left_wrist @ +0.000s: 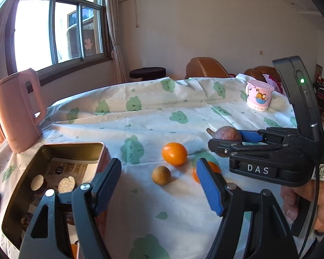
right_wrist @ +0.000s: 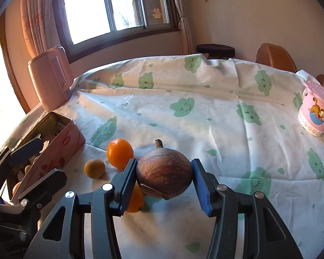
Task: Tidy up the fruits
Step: 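Grasp a passion fruit with the right tool while the left tool grasps an oval orange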
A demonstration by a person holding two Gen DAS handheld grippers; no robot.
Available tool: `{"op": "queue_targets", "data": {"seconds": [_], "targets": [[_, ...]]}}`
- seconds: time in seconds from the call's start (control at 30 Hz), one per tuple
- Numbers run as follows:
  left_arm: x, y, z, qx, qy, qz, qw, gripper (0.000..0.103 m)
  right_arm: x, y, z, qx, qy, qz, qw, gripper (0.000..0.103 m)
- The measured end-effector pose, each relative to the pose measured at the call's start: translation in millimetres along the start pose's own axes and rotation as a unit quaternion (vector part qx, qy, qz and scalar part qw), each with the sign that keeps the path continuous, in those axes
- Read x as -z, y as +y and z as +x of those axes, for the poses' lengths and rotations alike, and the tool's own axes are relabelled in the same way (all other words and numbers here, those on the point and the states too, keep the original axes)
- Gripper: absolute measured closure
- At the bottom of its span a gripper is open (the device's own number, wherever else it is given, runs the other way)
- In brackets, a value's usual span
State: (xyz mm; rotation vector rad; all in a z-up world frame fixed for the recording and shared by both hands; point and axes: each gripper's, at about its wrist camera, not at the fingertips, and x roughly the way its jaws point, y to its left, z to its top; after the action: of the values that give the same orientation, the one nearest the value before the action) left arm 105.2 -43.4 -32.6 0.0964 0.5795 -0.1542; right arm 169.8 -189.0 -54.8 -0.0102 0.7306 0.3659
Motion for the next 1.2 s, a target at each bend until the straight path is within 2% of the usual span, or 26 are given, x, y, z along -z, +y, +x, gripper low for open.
{"op": "queue_targets", "data": {"seconds": [0.13, 0.27, 0.37, 0.4, 0.47, 0.6, 0.67, 0.73, 0.83, 0.87, 1.2], "targets": [[-3, -20, 9, 0.033, 0.018, 0.01, 0.9992, 0.029, 7, -13, -21, 0.028, -0.028, 0.009, 0.999, 0.051], [-7, -33, 27, 0.049, 0.054, 0.009, 0.9973, 0.037, 12, -27, -34, 0.053, -0.043, 0.013, 0.998, 0.051], [-7, -41, 44, 0.081, 0.09, 0.001, 0.9927, 0.037, 12, -35, -37, 0.056, -0.046, 0.02, 0.997, 0.051], [-6, -43, 49, 0.079, 0.101, 0.002, 0.9917, 0.038, 12, -38, -37, 0.052, -0.046, 0.024, 0.997, 0.051], [-6, -51, 51, 0.079, 0.106, 0.013, 0.9911, 0.046, 12, -38, -38, 0.048, -0.046, 0.025, 0.997, 0.051], [-5, -60, 59, 0.058, 0.125, 0.03, 0.99, 0.046, 13, -36, -38, 0.046, -0.046, 0.02, 0.998, 0.05], [-5, -57, 66, 0.06, 0.142, 0.02, 0.9878, 0.046, 13, -37, -37, 0.044, -0.044, 0.022, 0.998, 0.05], [-4, -51, 72, 0.07, 0.155, 0.005, 0.9854, 0.051, 13, -36, -37, 0.043, -0.044, 0.021, 0.998, 0.05], [-3, -50, 71, 0.08, 0.151, 0.002, 0.9852, 0.054, 13, -34, -36, 0.042, -0.041, 0.017, 0.998, 0.05], [-3, -51, 70, 0.083, 0.15, 0.003, 0.9852, 0.06, 12, -34, -35, 0.041, -0.04, 0.016, 0.998, 0.05], [-8, -43, 52, 0.077, 0.102, -0.012, 0.9918, 0.061, 14, -33, -39, 0.036, -0.053, 0.013, 0.998, 0.05]]}}
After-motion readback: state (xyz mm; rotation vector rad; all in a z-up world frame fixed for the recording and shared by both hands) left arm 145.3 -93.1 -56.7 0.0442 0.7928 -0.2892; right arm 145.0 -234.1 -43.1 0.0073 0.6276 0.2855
